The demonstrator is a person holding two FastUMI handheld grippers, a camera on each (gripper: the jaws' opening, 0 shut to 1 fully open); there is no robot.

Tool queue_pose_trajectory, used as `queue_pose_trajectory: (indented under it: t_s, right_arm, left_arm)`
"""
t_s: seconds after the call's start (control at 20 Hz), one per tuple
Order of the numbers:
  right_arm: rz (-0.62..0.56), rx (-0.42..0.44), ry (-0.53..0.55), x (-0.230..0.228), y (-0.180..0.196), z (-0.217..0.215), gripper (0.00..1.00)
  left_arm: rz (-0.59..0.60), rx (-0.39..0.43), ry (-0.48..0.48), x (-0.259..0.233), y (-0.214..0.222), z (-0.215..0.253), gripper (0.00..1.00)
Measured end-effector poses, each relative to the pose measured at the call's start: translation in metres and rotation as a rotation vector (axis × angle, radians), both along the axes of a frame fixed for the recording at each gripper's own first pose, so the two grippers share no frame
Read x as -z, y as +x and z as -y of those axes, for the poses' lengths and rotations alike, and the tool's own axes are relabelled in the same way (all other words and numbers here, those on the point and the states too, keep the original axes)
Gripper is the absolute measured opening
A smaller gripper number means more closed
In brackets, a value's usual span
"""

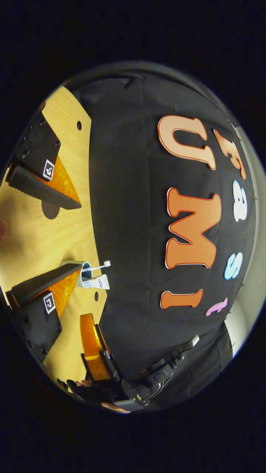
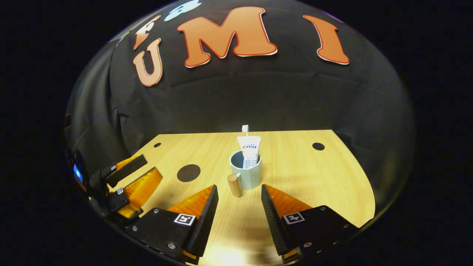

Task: Put the toothbrush and toothpaste on the desktop into the cup, then pick up the cup and place it on the coaster on the desktop.

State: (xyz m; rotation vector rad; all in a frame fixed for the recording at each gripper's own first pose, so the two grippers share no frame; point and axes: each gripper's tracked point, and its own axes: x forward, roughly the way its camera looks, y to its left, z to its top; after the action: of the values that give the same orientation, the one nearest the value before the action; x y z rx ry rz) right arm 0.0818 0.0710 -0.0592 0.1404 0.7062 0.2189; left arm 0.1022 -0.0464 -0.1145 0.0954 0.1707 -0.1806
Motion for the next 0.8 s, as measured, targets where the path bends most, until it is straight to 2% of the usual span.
queue_pose_trajectory:
  t_s: [0.15,0.3,0.5,0.8]
  right_arm:
    - [-0.080,-0.027,0.061,-0.001,0.008,-0.024,0.71]
    - [-0.147,-0.013,0.021,0.008,0.023,-0.028,0.72]
    - [-0.250,0.046,-0.028,0.026,0.046,-0.024,0.72]
    - [-0.446,0.120,-0.036,0.063,0.058,-0.028,0.72]
  left_arm:
    - [0.021,-0.055,0.031,-0.002,-0.032,-0.027,0.96]
    - [0.026,-0.105,0.050,0.000,-0.058,-0.052,0.96]
    - [0.032,-0.157,0.063,0.002,-0.080,-0.077,0.96]
    - [0.021,-0.171,0.026,0.011,-0.082,-0.094,0.96]
